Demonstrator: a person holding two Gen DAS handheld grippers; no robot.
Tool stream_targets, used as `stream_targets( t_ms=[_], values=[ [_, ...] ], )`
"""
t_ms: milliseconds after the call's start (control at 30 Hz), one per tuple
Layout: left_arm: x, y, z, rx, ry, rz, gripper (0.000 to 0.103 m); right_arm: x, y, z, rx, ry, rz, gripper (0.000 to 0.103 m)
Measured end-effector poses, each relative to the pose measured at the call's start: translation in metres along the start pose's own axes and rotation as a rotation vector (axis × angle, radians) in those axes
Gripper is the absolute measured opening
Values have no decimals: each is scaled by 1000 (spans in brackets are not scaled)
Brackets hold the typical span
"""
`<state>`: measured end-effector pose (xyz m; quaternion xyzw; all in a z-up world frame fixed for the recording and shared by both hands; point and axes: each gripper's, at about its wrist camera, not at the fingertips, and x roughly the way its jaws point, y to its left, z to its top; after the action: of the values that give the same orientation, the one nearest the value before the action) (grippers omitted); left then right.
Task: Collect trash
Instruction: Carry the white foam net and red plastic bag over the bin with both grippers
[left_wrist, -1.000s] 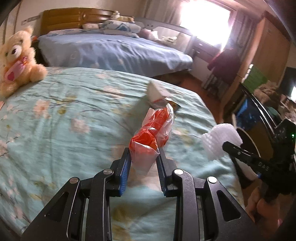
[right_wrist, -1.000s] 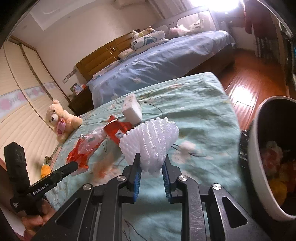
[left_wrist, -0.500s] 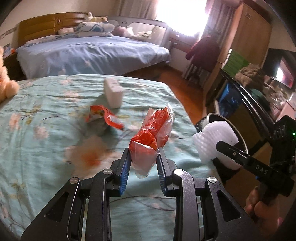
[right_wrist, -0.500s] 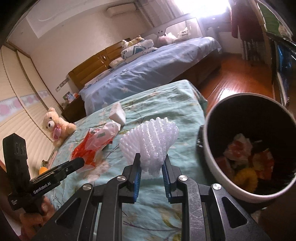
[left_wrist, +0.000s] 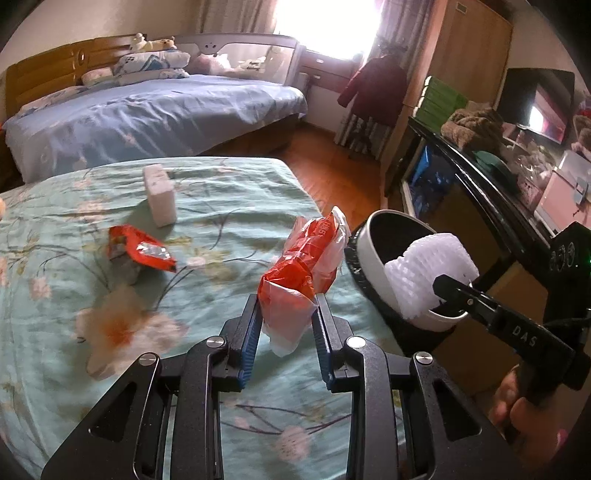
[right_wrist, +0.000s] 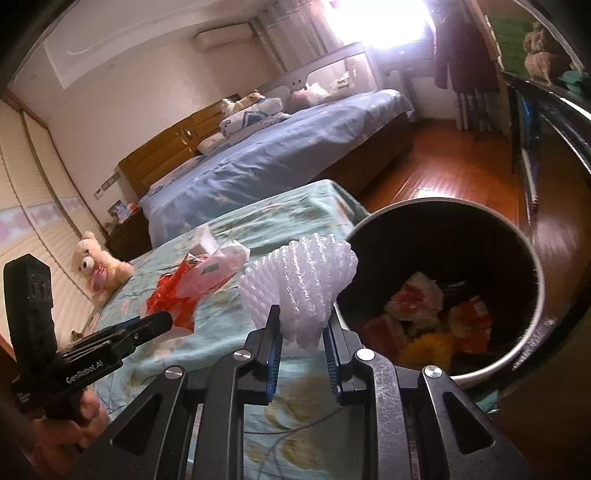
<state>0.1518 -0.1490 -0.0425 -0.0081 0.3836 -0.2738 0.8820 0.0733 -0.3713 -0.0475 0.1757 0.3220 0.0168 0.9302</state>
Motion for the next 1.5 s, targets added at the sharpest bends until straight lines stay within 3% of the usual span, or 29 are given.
stream_targets(
  t_ms=[1500],
  values=[
    [47, -93, 21, 155, 52, -77, 26, -34, -68, 2, 71, -59, -164, 22]
  ],
)
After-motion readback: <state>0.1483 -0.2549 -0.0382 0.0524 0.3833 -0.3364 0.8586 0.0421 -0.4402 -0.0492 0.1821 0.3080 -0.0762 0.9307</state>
